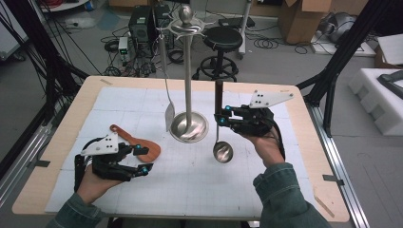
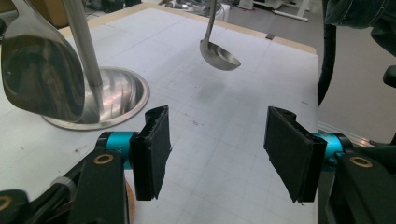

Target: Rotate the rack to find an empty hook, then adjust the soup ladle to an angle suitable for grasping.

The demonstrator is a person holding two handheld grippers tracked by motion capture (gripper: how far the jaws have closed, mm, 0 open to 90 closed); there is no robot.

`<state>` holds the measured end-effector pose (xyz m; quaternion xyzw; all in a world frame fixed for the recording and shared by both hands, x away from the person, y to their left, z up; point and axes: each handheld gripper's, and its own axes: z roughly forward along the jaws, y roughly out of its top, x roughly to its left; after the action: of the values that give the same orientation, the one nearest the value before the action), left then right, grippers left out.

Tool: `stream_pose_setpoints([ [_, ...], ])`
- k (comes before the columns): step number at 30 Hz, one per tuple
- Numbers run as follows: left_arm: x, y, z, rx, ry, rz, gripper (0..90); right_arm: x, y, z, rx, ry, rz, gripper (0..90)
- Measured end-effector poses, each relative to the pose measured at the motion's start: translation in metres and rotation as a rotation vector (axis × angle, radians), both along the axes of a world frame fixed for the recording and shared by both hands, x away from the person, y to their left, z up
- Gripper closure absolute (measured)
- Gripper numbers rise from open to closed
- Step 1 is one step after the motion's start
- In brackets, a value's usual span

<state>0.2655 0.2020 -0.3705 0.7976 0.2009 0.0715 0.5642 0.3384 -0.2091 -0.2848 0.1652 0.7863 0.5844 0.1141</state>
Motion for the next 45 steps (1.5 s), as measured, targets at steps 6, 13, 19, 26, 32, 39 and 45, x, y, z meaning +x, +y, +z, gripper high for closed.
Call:
stream_pose_setpoints([
  [6,-0.002,0.003,-0.001,0.003,-0.004,0.009,38.7,0.003,0.002,0.012,-0.006,-0.005,-0.007,74.3],
  [13,-0.001,0.01,-0.002,-0.001,-0.006,0.034,37.1,0.006,0.007,0.02,0.0,-0.023,0.002,74.3],
  [19,-0.001,0.013,-0.003,0.012,-0.007,0.047,35.0,0.009,0.005,0.019,0.004,-0.017,-0.002,74.3],
  [26,-0.001,0.012,-0.004,0.023,-0.013,0.054,33.3,0.013,0.001,0.019,0.016,-0.013,-0.005,74.3],
  [32,-0.001,0.013,-0.004,0.021,-0.014,0.063,32.6,0.015,0.001,0.018,0.014,-0.009,-0.008,74.3],
  [39,-0.001,0.013,-0.003,0.021,-0.018,0.06,32.1,0.017,0.001,0.02,0.009,-0.01,-0.009,74.3],
  [45,0.0,0.012,-0.004,0.025,-0.016,0.054,32.0,0.02,0.002,0.024,0.01,-0.014,-0.007,74.2],
])
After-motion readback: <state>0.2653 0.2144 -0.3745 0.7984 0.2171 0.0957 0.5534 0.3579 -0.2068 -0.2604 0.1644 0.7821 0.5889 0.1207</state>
